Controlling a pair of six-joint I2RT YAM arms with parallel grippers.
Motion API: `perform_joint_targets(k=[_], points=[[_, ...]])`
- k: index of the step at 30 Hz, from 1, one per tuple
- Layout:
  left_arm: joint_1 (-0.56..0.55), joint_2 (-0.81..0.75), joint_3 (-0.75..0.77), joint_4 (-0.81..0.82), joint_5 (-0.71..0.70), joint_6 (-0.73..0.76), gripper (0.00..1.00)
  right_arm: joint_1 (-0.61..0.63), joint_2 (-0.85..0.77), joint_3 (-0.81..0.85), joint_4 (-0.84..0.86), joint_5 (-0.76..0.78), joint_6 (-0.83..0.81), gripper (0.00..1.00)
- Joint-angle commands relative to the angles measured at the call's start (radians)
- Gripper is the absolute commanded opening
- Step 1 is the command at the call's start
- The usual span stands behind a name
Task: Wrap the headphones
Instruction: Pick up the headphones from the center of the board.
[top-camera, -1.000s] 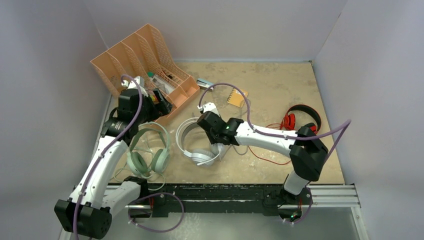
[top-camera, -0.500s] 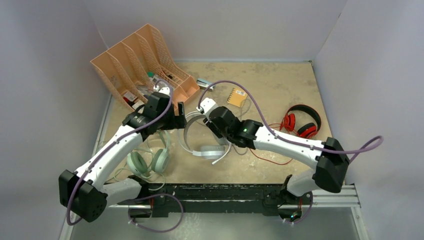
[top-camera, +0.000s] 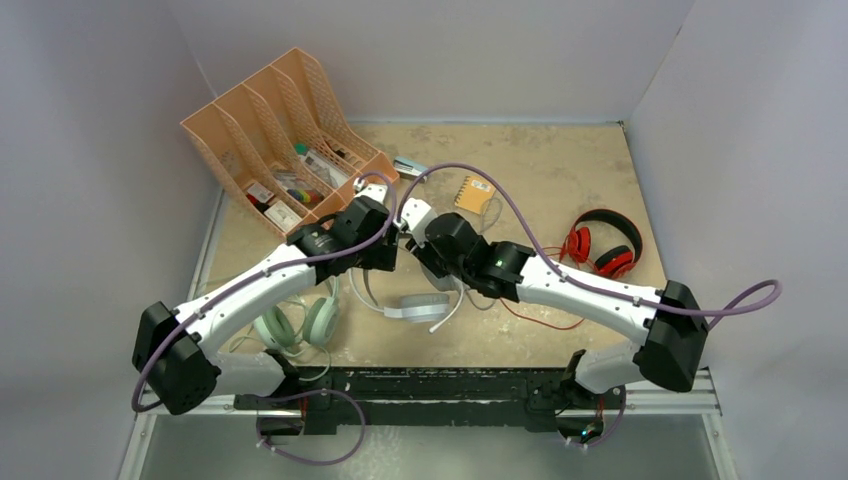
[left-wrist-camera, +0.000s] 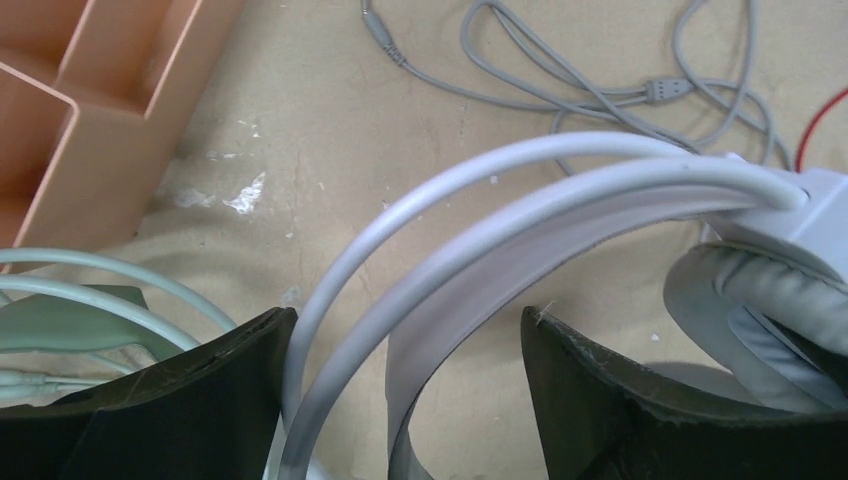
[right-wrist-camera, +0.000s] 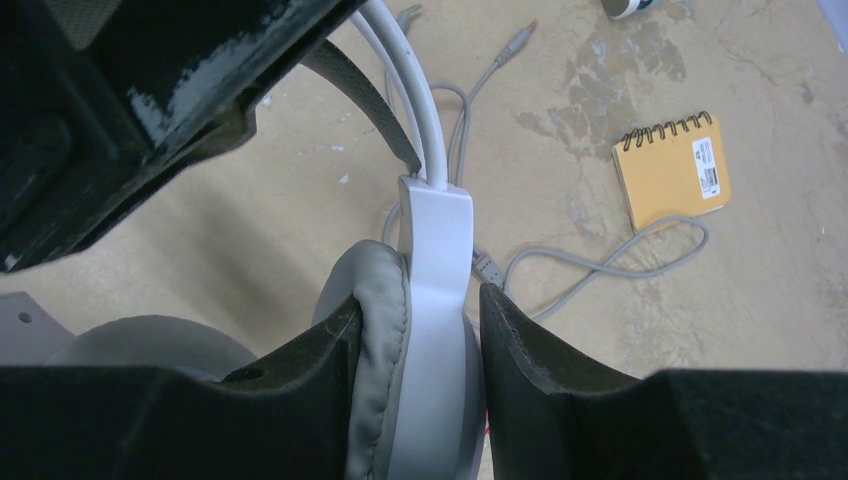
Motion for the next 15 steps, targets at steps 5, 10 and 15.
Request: perform_joint_targets(k=[5,10,15], points=[[-0.037,0.015,0.062,-0.016,-0.17,0.003,0.67,-0.003,-0.098,-0.021,0.046,-0.033,-0.007,0.0],[-0.038,0.008,0.064,-0.012,-0.164,0.008,0.54,-0.003,-0.103,-0.021,0.042,-0.01,-0.016,0.0],[-0.04,0.006,0.06,-0.015,-0.17,0.01,0.57,-0.002,-0.112,-0.019,0.044,-0.027,-0.014,0.0]])
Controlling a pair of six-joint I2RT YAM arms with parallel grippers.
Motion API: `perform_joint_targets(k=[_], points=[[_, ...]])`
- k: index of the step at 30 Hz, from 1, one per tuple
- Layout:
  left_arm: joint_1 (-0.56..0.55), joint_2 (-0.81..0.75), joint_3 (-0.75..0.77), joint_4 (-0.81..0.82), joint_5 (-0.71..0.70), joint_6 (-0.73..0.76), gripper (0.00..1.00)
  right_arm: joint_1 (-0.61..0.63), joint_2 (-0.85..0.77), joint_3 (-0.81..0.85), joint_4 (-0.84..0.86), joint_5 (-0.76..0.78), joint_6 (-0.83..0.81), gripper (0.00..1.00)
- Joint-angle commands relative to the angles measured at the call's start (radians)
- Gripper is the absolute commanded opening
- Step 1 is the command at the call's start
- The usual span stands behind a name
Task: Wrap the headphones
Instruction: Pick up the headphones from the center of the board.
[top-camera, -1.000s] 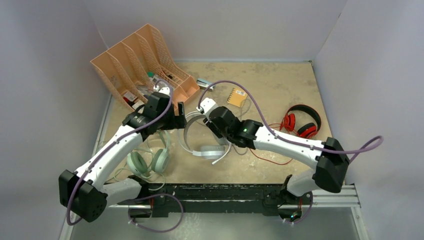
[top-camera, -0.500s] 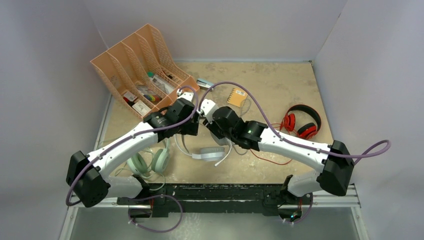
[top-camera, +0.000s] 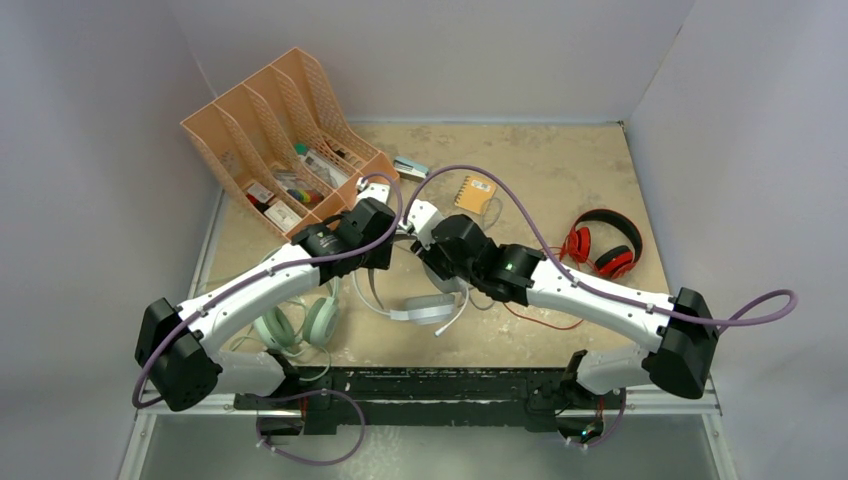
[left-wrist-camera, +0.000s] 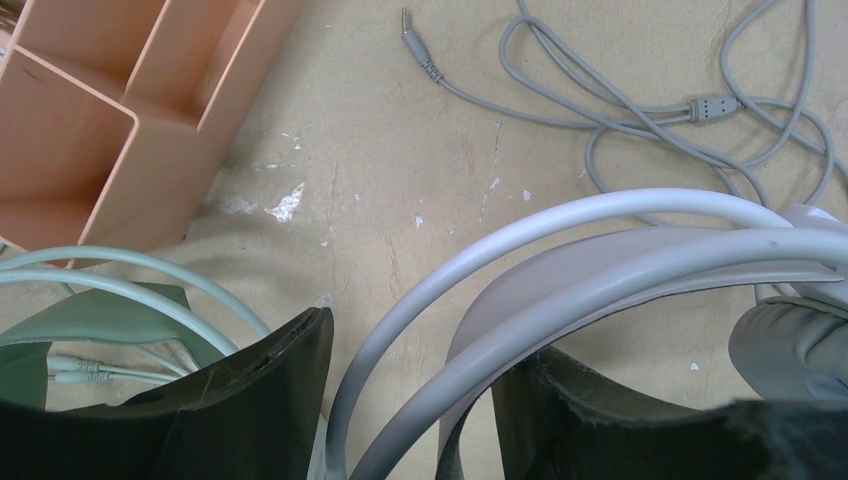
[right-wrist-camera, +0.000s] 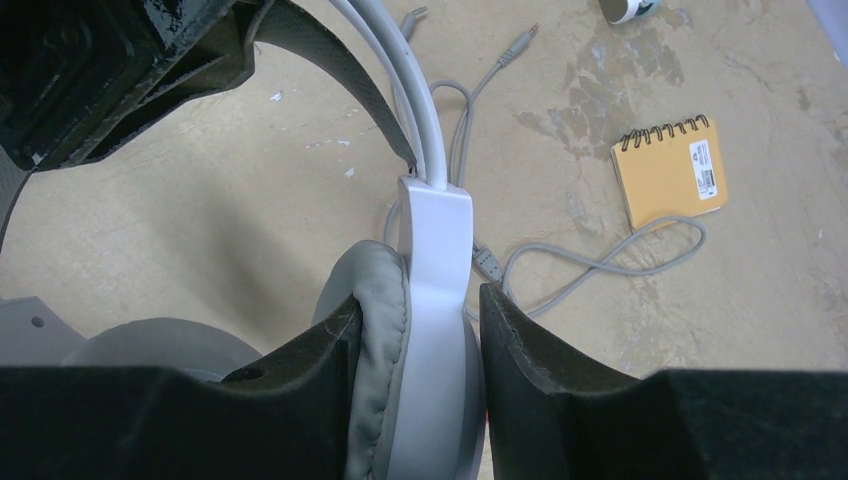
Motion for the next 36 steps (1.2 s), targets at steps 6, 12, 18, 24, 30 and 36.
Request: perform_joint_targets(k=[6,12,18,24,30,36], points=[[-0.004,-0.036,0.03,-0.007,-0.078,0.013,0.47,-0.003,-0.053,0.022,0.051,-0.014,0.0,0.0],[-0.003,-0.059,0.03,-0.002,-0.083,0.023,0.24,-0.002,-0.057,0.025,0.045,-0.005,0.003,0.03],[-0.004,-0.069,0.03,0.003,-0.092,0.03,0.0,-0.003,-0.046,0.03,0.038,0.006,0.01,0.09],[-0.003,-0.076,0.026,0.005,-0.119,0.016,0.0,-0.003,-0.048,0.041,0.031,0.015,0.023,0.25],[-0.003,-0.109,0.013,0.016,-0.172,-0.025,0.0,-0.003,-0.067,0.064,-0.013,0.026,0.062,0.7],[-0.002,-0.149,-0.005,0.023,-0.221,-0.055,0.0,-0.003,-0.104,0.104,-0.046,0.038,0.098,0.93]])
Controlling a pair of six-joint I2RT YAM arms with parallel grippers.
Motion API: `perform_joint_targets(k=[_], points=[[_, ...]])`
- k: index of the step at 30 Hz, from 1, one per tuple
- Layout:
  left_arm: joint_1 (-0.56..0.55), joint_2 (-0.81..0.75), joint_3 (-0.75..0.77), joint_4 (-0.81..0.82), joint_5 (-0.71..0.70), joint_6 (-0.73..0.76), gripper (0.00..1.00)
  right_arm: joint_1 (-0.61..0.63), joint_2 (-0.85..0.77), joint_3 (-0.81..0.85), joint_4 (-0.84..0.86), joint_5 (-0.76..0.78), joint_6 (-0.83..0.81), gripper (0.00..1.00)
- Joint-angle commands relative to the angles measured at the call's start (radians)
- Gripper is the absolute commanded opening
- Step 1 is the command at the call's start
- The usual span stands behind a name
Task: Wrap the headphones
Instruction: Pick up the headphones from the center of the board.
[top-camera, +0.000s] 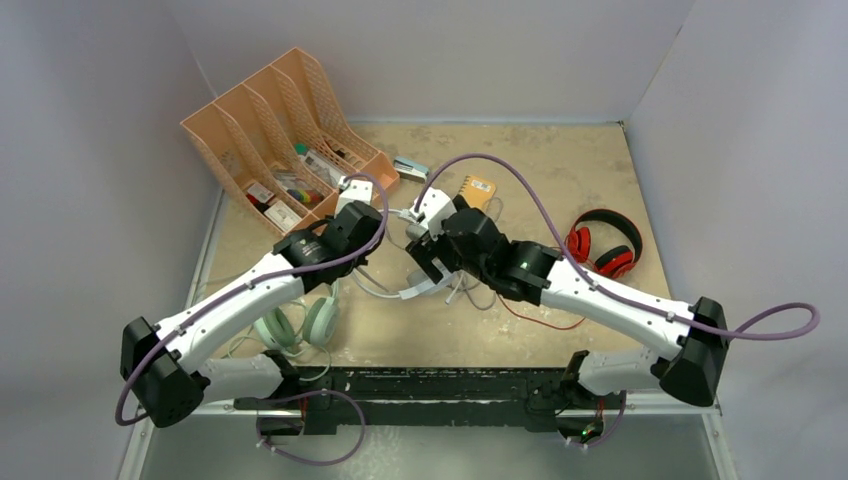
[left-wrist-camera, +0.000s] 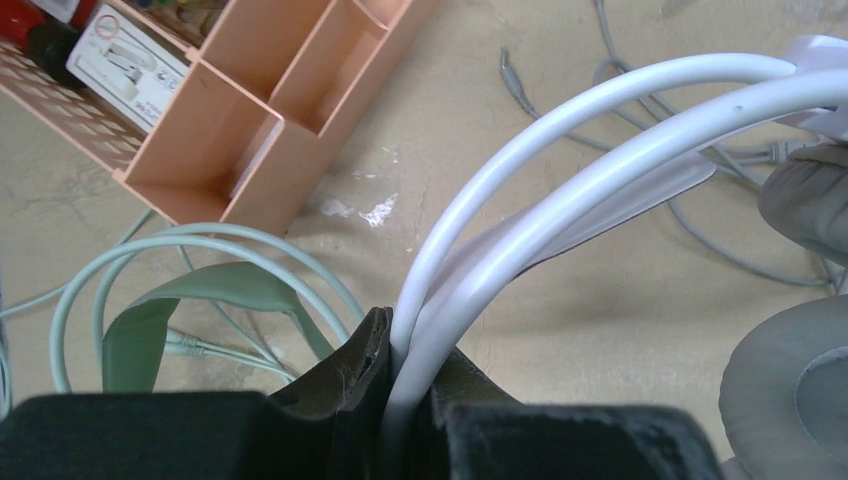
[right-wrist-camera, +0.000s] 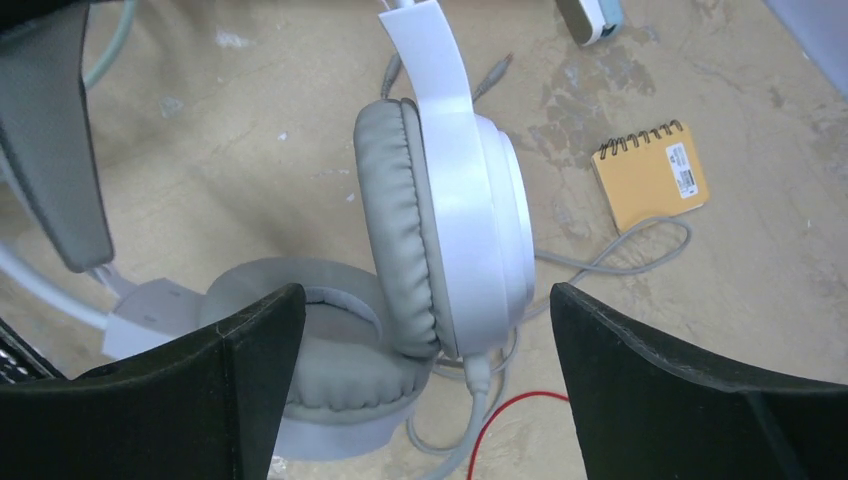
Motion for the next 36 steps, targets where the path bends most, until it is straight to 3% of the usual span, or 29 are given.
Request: perform_joint_targets(k=[1,7,12,17,20,28,36], points=[[0.006,-0.06,0.006,0.078,-0.078,-0.076,0.0,0.001,-0.066,0.083,-0.018,0.031,0.079,0.95],[0.046,-0.095,0.002,0.087,-0.056,-0.114,0.0,-0.051,-0.165,0.067,0.013,0.047,0.166,0.99],[0.219,-0.152,-0.016,0.13,0.13,-0.123,0.0,-0.343,-0.266,0.007,0.002,-0.099,0.289,0.99],[0.275,-0.186,0.008,0.134,0.207,-0.128,0.0,-0.546,-0.318,-0.068,0.013,-0.217,0.348,0.99],[0.293,-0.189,0.046,0.133,0.261,-0.142,0.0,-0.587,-0.295,-0.125,0.05,-0.303,0.359,0.99],[0.301,-0.18,0.171,0.162,0.434,-0.19,0.0,-0.689,-0.239,-0.35,0.385,-0.683,0.382,0.99],[0.301,-0.189,0.2,0.194,0.526,-0.181,0.0,-0.694,-0.29,-0.528,0.646,-0.82,0.346,0.99]])
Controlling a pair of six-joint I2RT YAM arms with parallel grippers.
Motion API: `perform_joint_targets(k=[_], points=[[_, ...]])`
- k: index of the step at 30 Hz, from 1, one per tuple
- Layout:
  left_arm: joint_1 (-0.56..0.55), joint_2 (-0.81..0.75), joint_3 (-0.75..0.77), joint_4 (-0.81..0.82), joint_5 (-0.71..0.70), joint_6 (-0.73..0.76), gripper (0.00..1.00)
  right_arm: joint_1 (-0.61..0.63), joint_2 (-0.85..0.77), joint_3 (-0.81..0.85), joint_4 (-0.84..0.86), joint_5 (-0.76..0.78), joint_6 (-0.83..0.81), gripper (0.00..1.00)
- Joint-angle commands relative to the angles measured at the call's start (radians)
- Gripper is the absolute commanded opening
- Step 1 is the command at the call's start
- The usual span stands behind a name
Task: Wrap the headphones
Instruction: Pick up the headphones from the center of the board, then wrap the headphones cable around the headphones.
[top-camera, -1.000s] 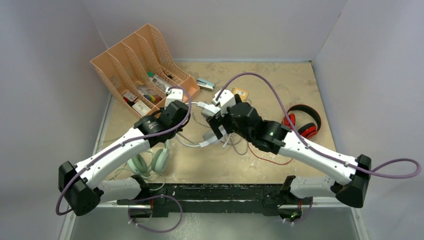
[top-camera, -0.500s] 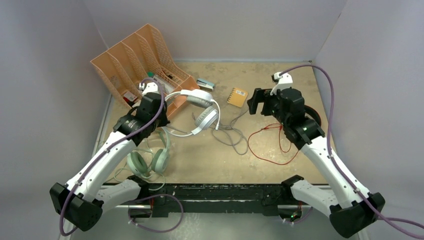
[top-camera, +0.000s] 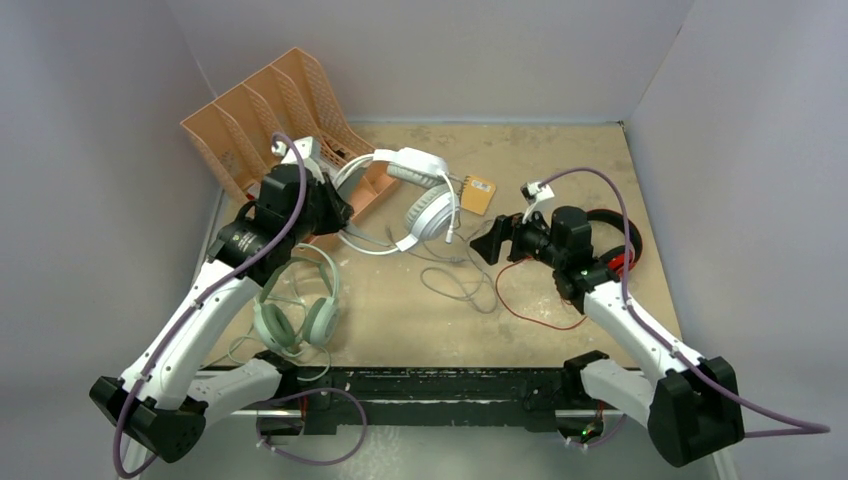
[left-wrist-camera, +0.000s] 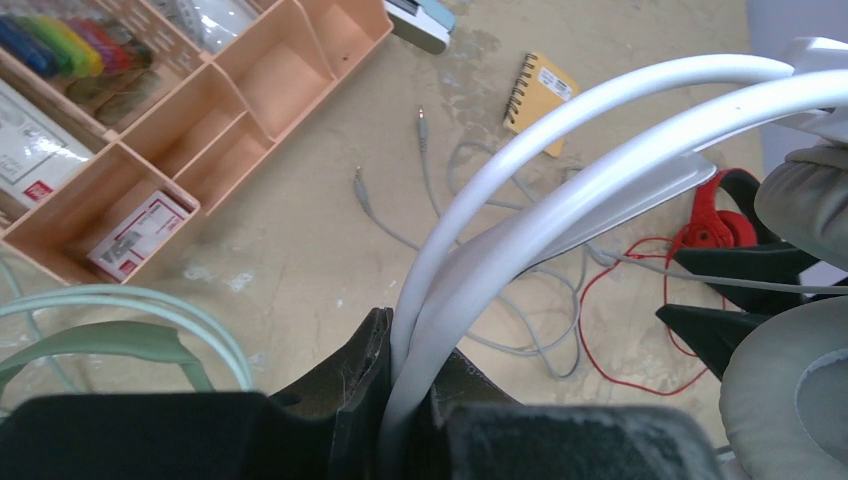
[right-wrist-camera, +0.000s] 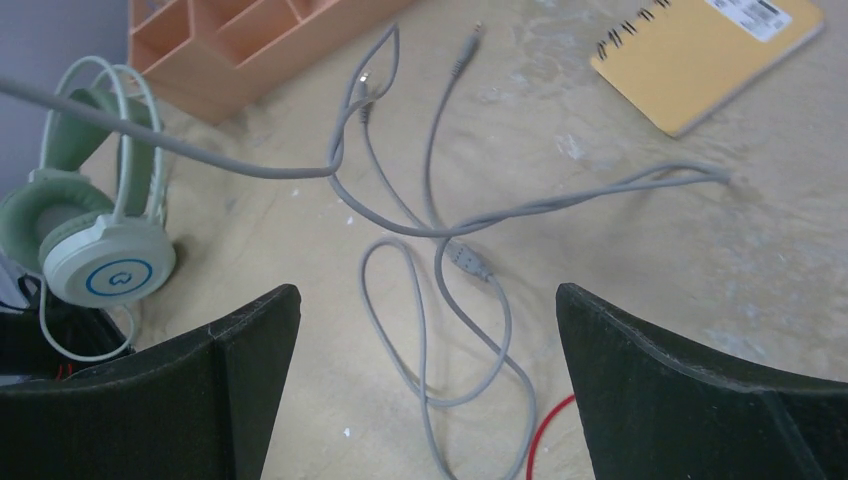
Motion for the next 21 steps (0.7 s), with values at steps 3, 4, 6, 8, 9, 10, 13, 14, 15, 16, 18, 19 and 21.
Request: perform_joint_targets(k=[3,4,6,8,9,10,13,14,15,16,18,19,21], points=[[0.007,-0.036,0.074,0.133,0.121,-0.039,0.0,-0.003,-0.01,-0.054,0.233,-0.086,-0.025,0.99],[0.007,-0.038,0.088,0.136,0.127,-0.04,0.0,-0.003,0.009,-0.048,0.227,-0.096,-0.04,0.99],[0.007,-0.037,0.103,0.136,0.128,-0.039,0.0,-0.004,0.042,-0.038,0.237,-0.135,-0.067,0.98],[0.007,-0.034,0.122,0.134,0.128,-0.038,0.0,0.002,0.062,-0.055,0.333,-0.22,-0.064,0.97],[0.007,-0.033,0.125,0.134,0.139,-0.038,0.0,0.003,0.069,-0.069,0.378,-0.258,-0.054,0.97],[0.007,-0.032,0.129,0.136,0.152,-0.038,0.0,0.004,0.077,-0.08,0.42,-0.278,-0.047,0.97],[0.007,-0.026,0.136,0.144,0.164,-0.038,0.0,0.004,0.103,-0.084,0.47,-0.28,-0.06,0.95],[0.007,-0.025,0.137,0.147,0.169,-0.038,0.0,0.004,0.117,-0.075,0.471,-0.265,-0.067,0.94],[0.007,-0.024,0.138,0.15,0.173,-0.038,0.0,0.005,0.135,-0.056,0.467,-0.262,-0.07,0.93],[0.007,-0.023,0.139,0.154,0.176,-0.04,0.0,0.004,0.16,-0.037,0.463,-0.273,-0.075,0.9],[0.007,-0.016,0.152,0.155,0.175,-0.042,0.0,0.006,0.216,0.003,0.463,-0.303,-0.07,0.79],[0.007,-0.014,0.16,0.153,0.173,-0.041,0.0,0.004,0.236,0.01,0.473,-0.309,-0.062,0.75],[0.007,-0.01,0.188,0.151,0.166,-0.039,0.0,0.005,0.262,0.005,0.532,-0.316,-0.031,0.62]])
